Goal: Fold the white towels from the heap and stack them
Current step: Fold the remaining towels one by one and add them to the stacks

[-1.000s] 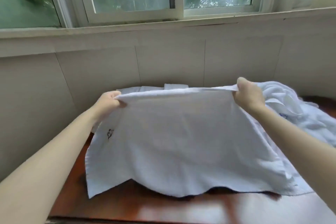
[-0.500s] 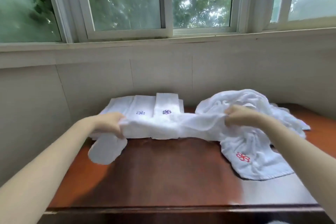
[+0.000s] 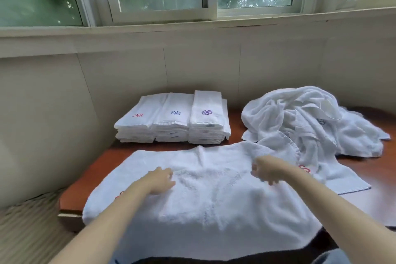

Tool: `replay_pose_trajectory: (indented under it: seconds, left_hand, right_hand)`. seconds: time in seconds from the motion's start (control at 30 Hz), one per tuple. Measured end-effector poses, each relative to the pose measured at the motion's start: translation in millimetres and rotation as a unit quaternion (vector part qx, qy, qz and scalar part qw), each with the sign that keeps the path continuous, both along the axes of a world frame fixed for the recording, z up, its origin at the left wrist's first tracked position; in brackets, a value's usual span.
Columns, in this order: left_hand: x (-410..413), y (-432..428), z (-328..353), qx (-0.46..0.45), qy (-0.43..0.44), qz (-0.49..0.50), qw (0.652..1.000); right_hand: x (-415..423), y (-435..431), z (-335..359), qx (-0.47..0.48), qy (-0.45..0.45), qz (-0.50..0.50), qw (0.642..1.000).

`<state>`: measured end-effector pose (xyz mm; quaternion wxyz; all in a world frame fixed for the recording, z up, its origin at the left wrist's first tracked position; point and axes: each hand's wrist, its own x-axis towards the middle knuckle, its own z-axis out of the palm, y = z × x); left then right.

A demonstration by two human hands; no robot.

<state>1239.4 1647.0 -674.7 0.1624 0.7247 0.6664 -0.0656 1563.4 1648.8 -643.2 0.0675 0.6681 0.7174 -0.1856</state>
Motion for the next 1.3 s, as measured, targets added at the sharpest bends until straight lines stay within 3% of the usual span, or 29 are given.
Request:
replay_pose_trajectory:
  seconds: [0.07,0.1,0.23,0.37,0.4,0.5,0.6,0.73,0.87,0.97,1.13,1.3]
  left_hand:
    - [7,4,-15,-0.01,0.013,0.051,0.999]
    - [10,7,-22,-0.005,0.011,0.08,0.997]
    - [9,22,-33,0.03,0.008,0.128,0.991]
    - [-5,47,-34,0.021,-0.012,0.116,0.993]
    - [-8,52,-34,0.021,-0.014,0.11,0.994]
    - [-11,66,-35,0.06,-0.015,0.112,0.992]
    - [-7,76,-40,0.161,-0.004,0.154,0.975]
    - [-10,93,-48,0.242,-0.005,0.175,0.954]
    - [-16,111,-44,0.217,-0.04,0.211,0.952]
    - [-21,119,-36,0.144,-0.059,0.201,0.967]
    - [-22,122,-25,0.069,-0.074,0.162,0.982]
    - [-21,119,-25,0.081,-0.08,0.167,0.979]
  right_hand:
    - [-6,11,-22,0.153,-0.031,0.027,0.987]
    - [-8,13,-33,0.17,-0.052,0.03,0.984]
    - [-11,19,-51,0.111,-0.117,-0.02,0.987]
    - [-24,30,-35,-0.083,-0.195,0.017,0.977]
    - [-26,31,-36,-0.094,-0.199,0.021,0.975]
    - [-24,40,-51,0.044,-0.15,-0.028,0.987]
    - [-19,53,-70,0.226,-0.111,-0.088,0.964]
    - [-7,81,-87,0.291,-0.109,-0.021,0.95]
    - [3,95,-75,0.193,0.105,-0.023,0.975]
    - [9,103,-68,0.147,0.227,-0.069,0.96]
    - [8,114,-66,0.154,0.294,-0.135,0.933]
    - [20,101,-45,-0.047,0.24,-0.11,0.963]
